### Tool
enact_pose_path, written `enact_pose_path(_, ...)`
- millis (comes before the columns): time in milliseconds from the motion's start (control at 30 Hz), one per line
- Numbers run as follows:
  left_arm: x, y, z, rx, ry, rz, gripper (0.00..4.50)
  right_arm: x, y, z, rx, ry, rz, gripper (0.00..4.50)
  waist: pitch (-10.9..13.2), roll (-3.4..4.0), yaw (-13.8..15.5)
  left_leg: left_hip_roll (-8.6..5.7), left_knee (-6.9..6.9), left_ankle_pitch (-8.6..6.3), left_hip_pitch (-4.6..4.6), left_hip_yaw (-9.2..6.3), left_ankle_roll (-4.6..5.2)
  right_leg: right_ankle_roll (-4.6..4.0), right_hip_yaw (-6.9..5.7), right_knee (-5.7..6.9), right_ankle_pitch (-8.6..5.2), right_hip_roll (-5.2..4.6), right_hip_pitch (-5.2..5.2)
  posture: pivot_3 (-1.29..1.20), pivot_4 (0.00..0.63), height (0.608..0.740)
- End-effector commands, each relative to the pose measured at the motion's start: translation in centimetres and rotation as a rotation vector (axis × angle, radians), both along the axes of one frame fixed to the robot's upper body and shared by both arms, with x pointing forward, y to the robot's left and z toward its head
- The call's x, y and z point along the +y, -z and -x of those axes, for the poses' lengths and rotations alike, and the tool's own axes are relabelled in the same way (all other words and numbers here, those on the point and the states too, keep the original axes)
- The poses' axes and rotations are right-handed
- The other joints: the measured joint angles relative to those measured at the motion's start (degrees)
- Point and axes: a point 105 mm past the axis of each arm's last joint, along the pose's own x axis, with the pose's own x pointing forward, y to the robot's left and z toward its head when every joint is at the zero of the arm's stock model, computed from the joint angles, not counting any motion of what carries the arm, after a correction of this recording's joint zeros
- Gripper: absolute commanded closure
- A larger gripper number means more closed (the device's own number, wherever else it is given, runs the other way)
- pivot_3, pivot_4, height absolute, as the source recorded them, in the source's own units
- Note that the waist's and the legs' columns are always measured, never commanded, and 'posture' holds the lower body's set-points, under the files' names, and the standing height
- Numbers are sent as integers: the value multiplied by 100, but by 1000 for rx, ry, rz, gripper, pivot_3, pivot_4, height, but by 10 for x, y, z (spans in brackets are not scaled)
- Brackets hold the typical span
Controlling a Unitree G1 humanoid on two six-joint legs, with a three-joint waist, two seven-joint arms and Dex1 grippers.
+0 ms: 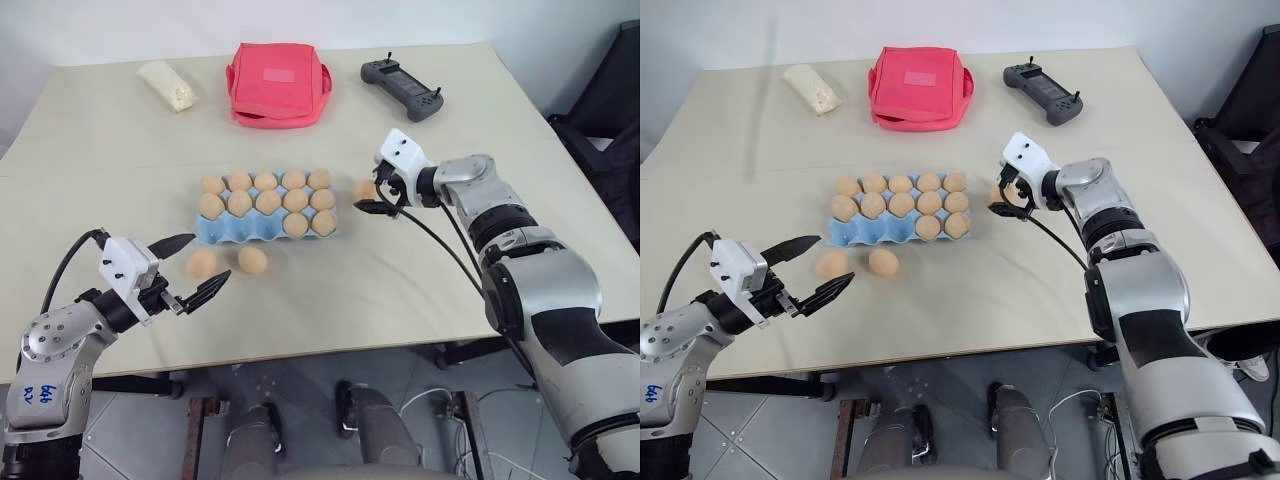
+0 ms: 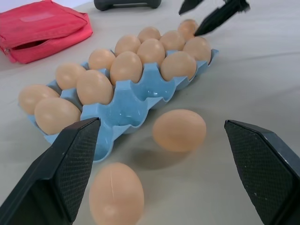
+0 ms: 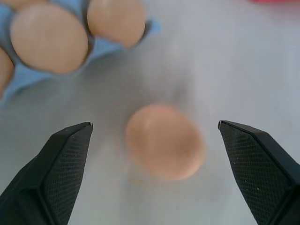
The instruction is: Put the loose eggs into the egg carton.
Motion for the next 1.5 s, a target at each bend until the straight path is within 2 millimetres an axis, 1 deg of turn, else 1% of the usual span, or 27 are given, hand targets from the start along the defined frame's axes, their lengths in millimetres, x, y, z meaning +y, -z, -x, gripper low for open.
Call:
enact_pose_path(33, 4, -10, 2, -47, -5, -8, 0, 6, -6, -3, -25, 13, -31, 8, 0, 0, -1, 0, 0, 1, 0, 0, 2, 0, 0, 0, 0, 1, 0, 0, 150, 740)
enact_pose_path(467, 4, -14, 4, -52, -6, -21, 0, 22, 15, -2, -2, 43, -91, 8, 0, 0, 0, 1, 0, 1, 0, -1, 1, 0, 0, 1, 0, 1, 0, 0, 150, 740)
enact_pose_path(567, 5, -14, 3, -55, -10, -23, 0, 23, 13, -1, -4, 36, -122, 604, 0, 0, 1, 1, 0, 0, 0, -1, 1, 0, 0, 2, 0, 2, 0, 0, 150, 740)
enact_pose_path(600, 5, -14, 3, -55, -10, -23, 0, 24, 13, -1, -3, 33, -128, 878, 0, 0, 2, 1, 1, 0, 0, -1, 1, 0, 0, 2, 0, 1, 0, 0, 150, 740)
enact_pose_path(700, 5, -14, 3, -57, -13, -19, 0, 21, 12, -1, -2, 33, -140, 2008, 0, 0, 1, 0, 1, 1, 0, -1, 1, 0, 0, 1, 0, 1, 0, 0, 150, 740)
enact_pose_path(733, 5, -14, 3, -57, -13, -18, 0, 20, 11, -1, -2, 32, -142, 2283, 0, 0, 2, 0, 0, 1, 0, -1, 1, 0, 0, 1, 0, 1, 0, 0, 150, 740)
enact_pose_path(767, 4, -14, 3, -58, -13, -18, 0, 18, 9, -1, -6, 31, -146, 2459, 0, 0, 2, 1, 0, 1, 0, -1, 1, 0, 0, 1, 0, 1, 0, 0, 150, 740)
enact_pose_path(833, 5, -14, 2, -60, -14, -15, 0, 17, 2, -1, -20, 11, -152, 2459, 0, 0, 3, 1, -1, 1, 0, -1, 2, 0, 0, 1, 0, 1, 0, 0, 150, 740)
enact_pose_path(933, 10, -14, 3, -59, -24, -12, 0, 24, -14, 2, -35, -50, -184, 2459, 0, 0, 2, 0, 0, 1, 0, -1, 2, 0, 0, 1, 0, 1, 0, 0, 150, 740)
enact_pose_path(1000, 15, -11, 5, -49, -39, -12, 0, 35, -26, 5, -45, -111, -207, 2459, 0, 0, -11, 1, 0, 1, 0, 0, 2, 0, 0, 1, 0, 2, 0, 0, 150, 740)
enact_pose_path(1100, 28, -3, 8, -25, -85, -8, 0, 62, -47, 14, -44, -227, -285, 2459, 0, 1, -58, 5, -2, 1, 2, 0, 2, -1, 0, 3, -1, 6, -1, 0, 150, 740)
enact_pose_path(1200, 37, 2, 11, -6, -120, -2, 0, 87, -56, 23, -26, -312, -341, 2459, 0, 0, -101, 13, -2, 1, 4, -1, 0, -6, -1, 7, -3, 7, -2, 0, 150, 740)
enact_pose_path(1267, 40, 5, 13, 3, -138, 3, 0, 107, -58, 31, -13, -376, -368, 2459, 0, -1, -93, 13, -2, -4, 4, -5, -8, -8, -5, 7, -4, 5, -1, 0, 150, 740)
enact_pose_path(1300, 41, 6, 13, 6, -143, 4, 0, 114, -58, 34, -10, -397, -377, 2459, 0, -1, -95, 12, -2, -12, 3, -6, -22, -8, -6, 7, -4, 4, -1, 0, 150, 740)
enact_pose_path(1367, 43, 8, 14, 11, -156, 12, 0, 135, -57, 43, 5, -445, -393, 2459, -1, -2, -85, 10, -2, -13, 0, -6, -24, -8, -7, 6, -4, 2, -1, 0, 150, 740)
enact_pose_path(1433, 42, 8, 15, 13, -163, 23, 0, 153, -53, 51, 16, -478, -402, 2459, -2, -3, -75, 10, -2, -14, -1, -7, -25, -8, -7, 5, -4, -1, -1, 0, 150, 740)
enact_pose_path(1467, 41, 8, 15, 13, -164, 24, 0, 158, -50, 54, 19, -486, -402, 2459, -2, -3, -72, 11, -2, -16, -1, -7, -27, -8, -7, 4, -4, -3, -1, 0, 150, 740)
enact_pose_path(1500, 41, 9, 16, 13, -166, 28, 0, 169, -42, 61, 24, -510, -383, 2459, -4, -6, -65, 11, -1, -16, -1, -9, -28, -8, -7, 4, -4, -3, -1, 0, 150, 740)
